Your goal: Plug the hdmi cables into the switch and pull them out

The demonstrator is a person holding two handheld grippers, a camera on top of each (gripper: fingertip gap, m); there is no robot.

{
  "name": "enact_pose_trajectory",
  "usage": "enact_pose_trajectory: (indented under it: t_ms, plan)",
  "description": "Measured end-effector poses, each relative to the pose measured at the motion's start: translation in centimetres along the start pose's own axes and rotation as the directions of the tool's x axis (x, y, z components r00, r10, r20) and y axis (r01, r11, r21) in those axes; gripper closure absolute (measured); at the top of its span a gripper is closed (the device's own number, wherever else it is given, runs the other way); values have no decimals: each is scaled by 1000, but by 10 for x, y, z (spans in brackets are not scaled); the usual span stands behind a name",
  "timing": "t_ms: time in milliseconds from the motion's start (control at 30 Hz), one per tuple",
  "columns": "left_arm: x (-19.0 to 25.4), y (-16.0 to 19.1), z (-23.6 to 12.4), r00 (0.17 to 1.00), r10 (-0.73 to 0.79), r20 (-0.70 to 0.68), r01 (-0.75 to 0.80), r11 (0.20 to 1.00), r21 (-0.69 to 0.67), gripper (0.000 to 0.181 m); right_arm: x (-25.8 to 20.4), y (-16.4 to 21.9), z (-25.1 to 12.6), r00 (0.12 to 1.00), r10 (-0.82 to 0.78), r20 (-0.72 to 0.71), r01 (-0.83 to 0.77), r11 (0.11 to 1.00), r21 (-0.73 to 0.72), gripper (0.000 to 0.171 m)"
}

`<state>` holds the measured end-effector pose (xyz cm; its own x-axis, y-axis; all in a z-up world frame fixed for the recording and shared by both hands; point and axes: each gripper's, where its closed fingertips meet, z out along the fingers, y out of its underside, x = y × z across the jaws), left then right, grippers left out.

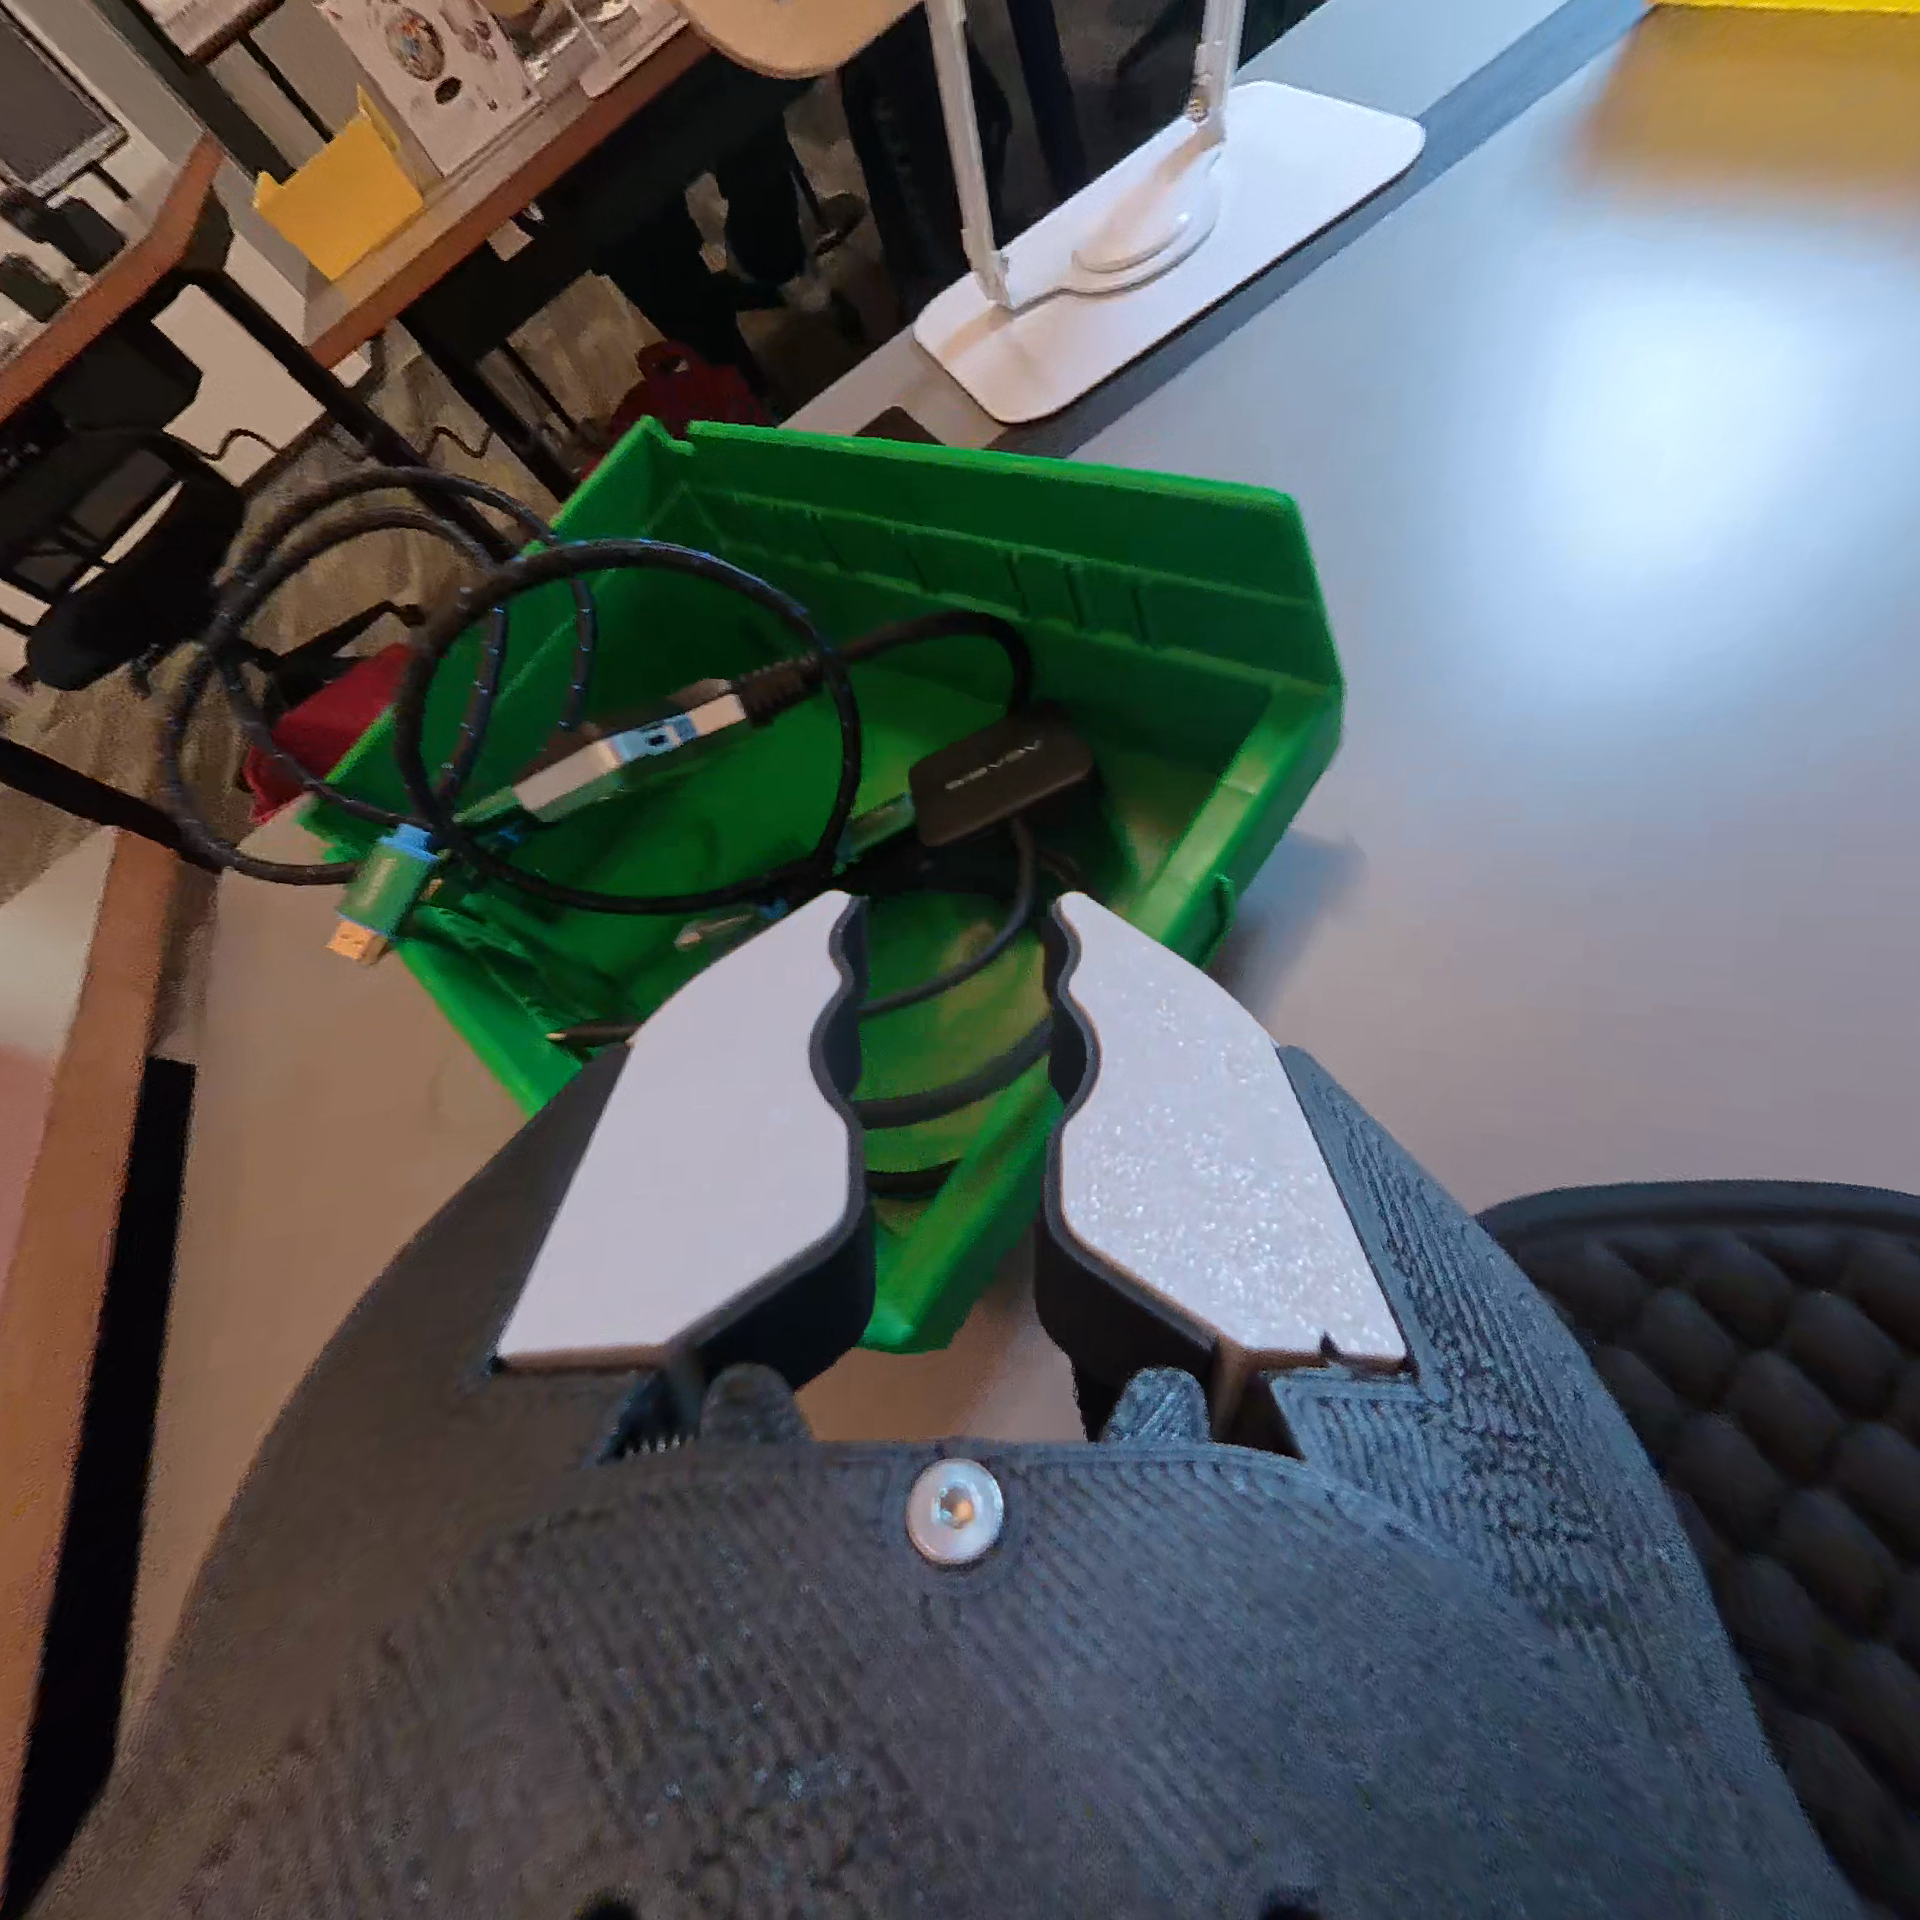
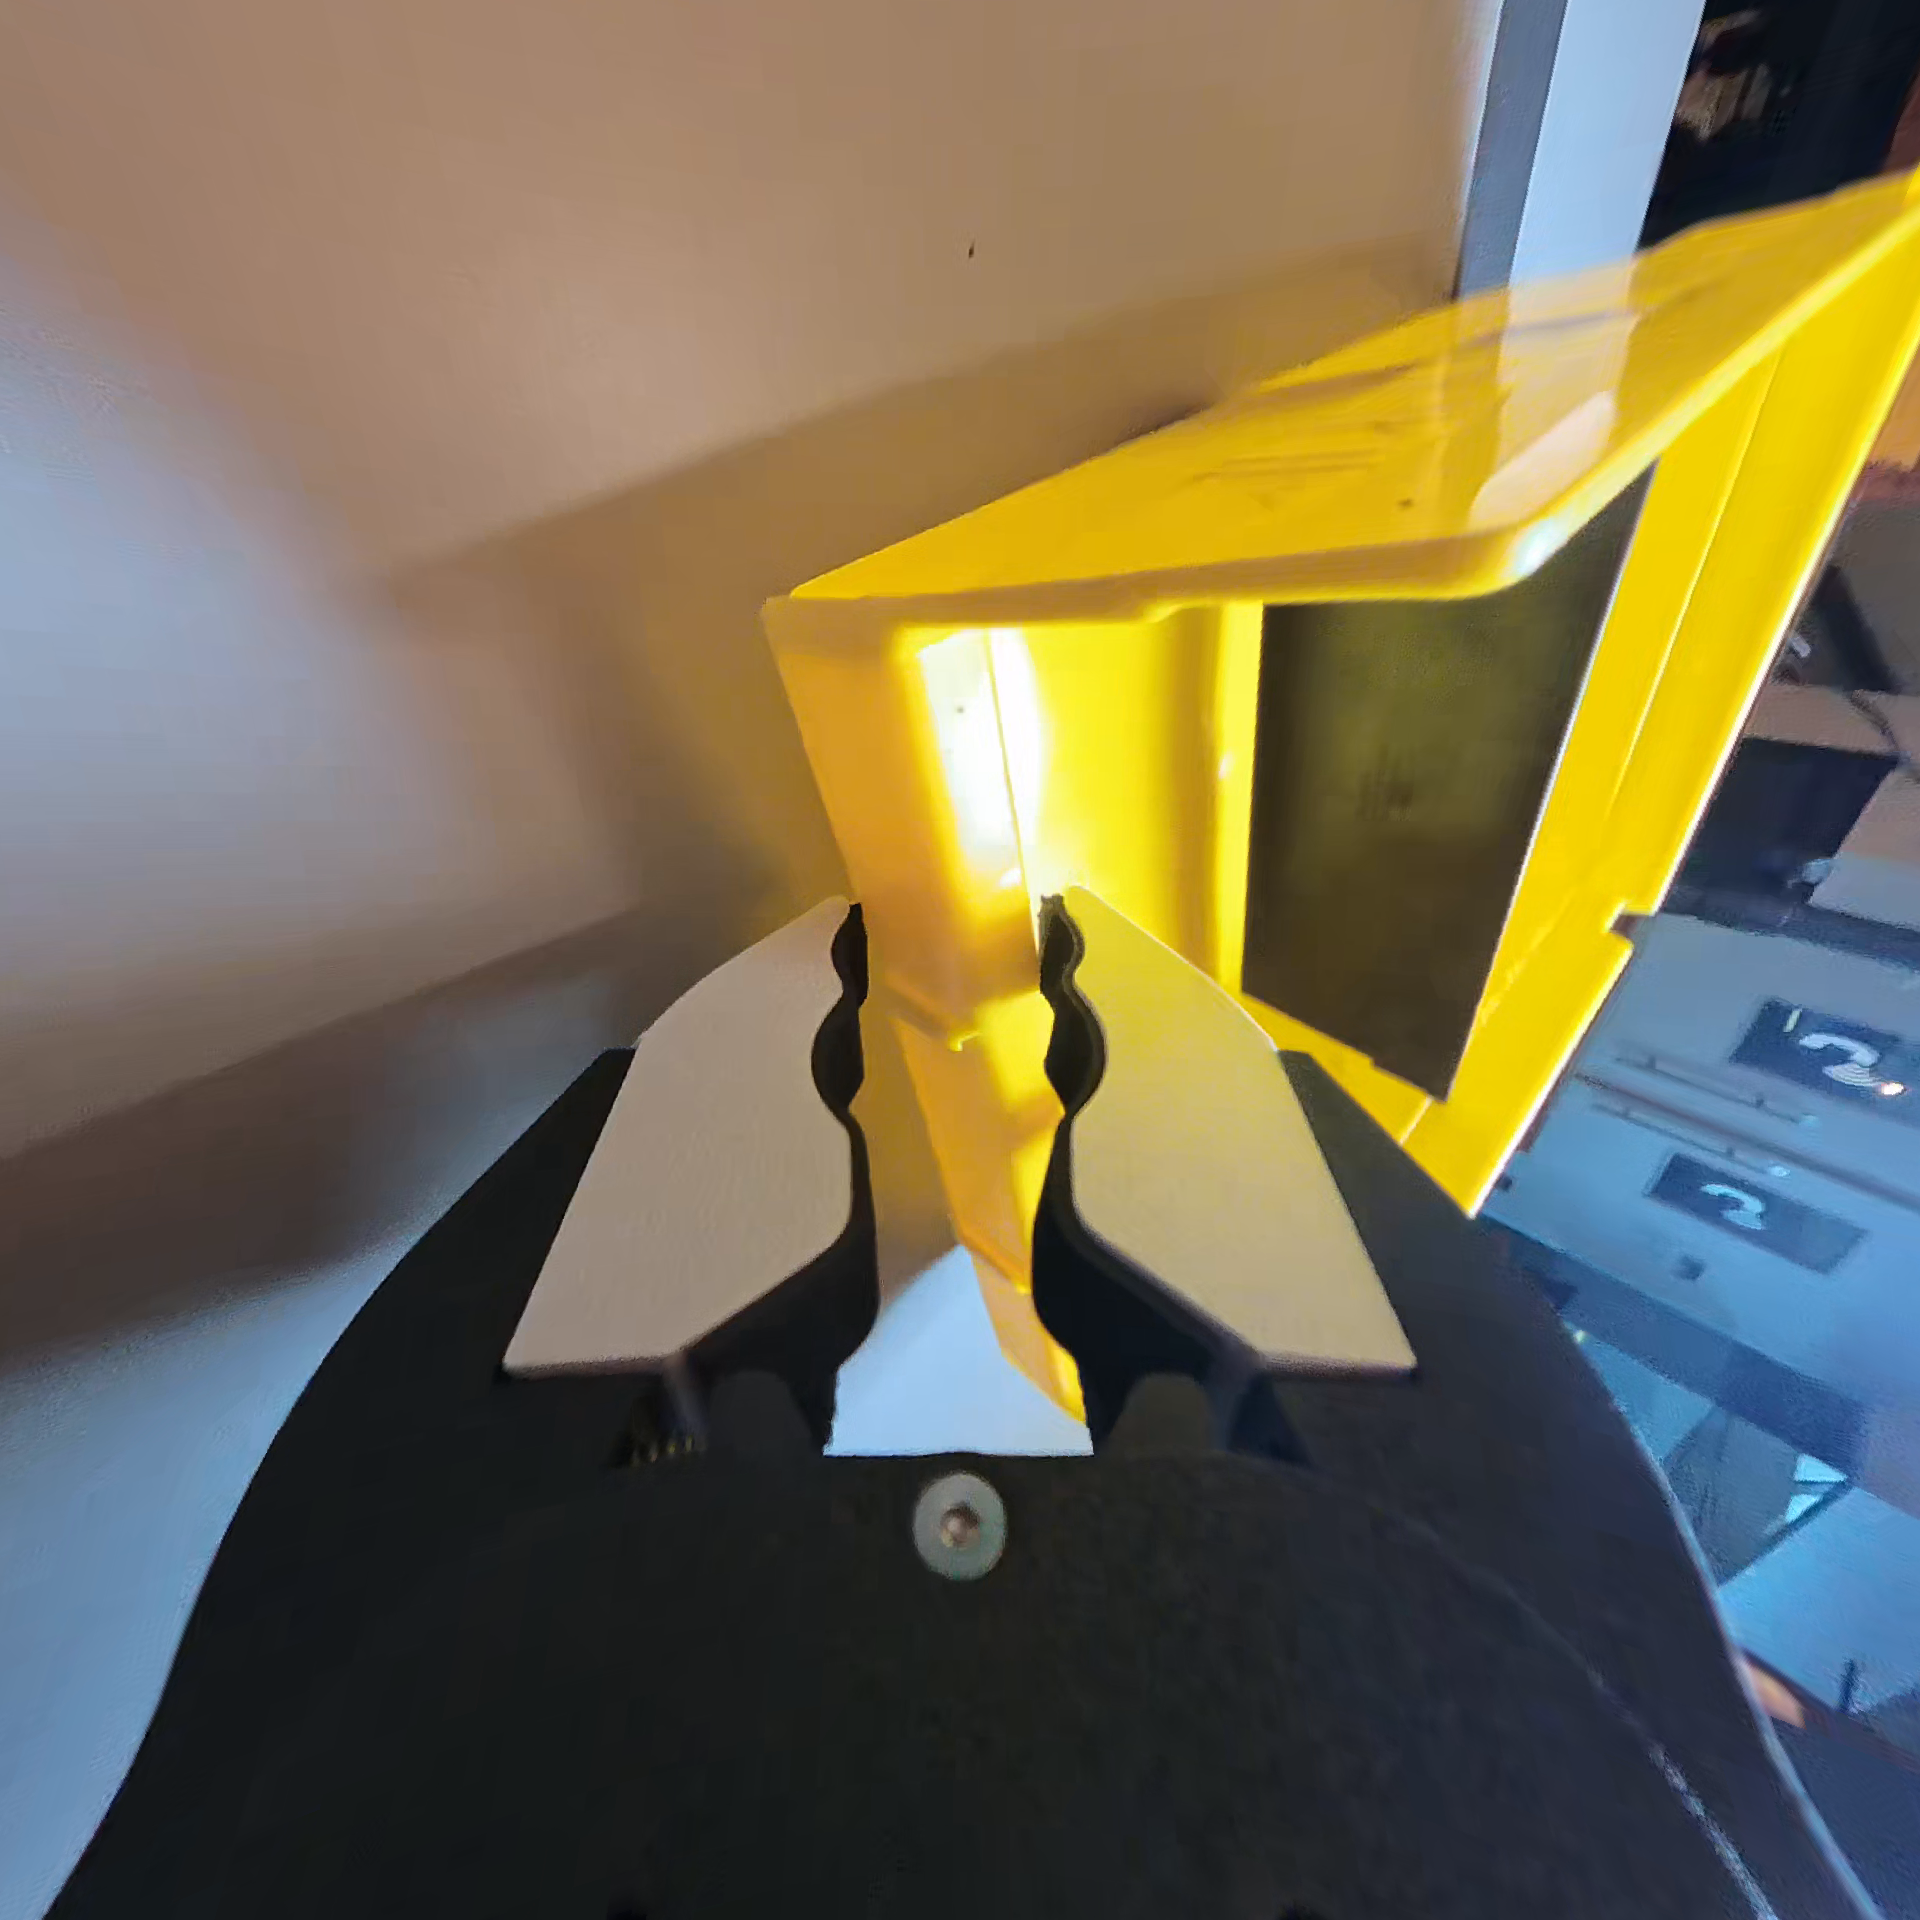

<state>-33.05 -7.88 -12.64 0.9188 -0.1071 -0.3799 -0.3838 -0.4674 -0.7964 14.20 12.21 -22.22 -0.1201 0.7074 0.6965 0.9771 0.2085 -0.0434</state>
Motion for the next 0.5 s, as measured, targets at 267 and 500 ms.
enact_pose_trajectory:
  t_ms: [267,500]
  plan:
    - [-56,-1,27,999,-32,33,36,991,-127,143,24,-16,17,995,75,-67,-72,996,52,137]
    - [-120,-13,43,940,-341,11,342,939,-26,134,21,-80,-62,936,352,31,-325,823,466,131]
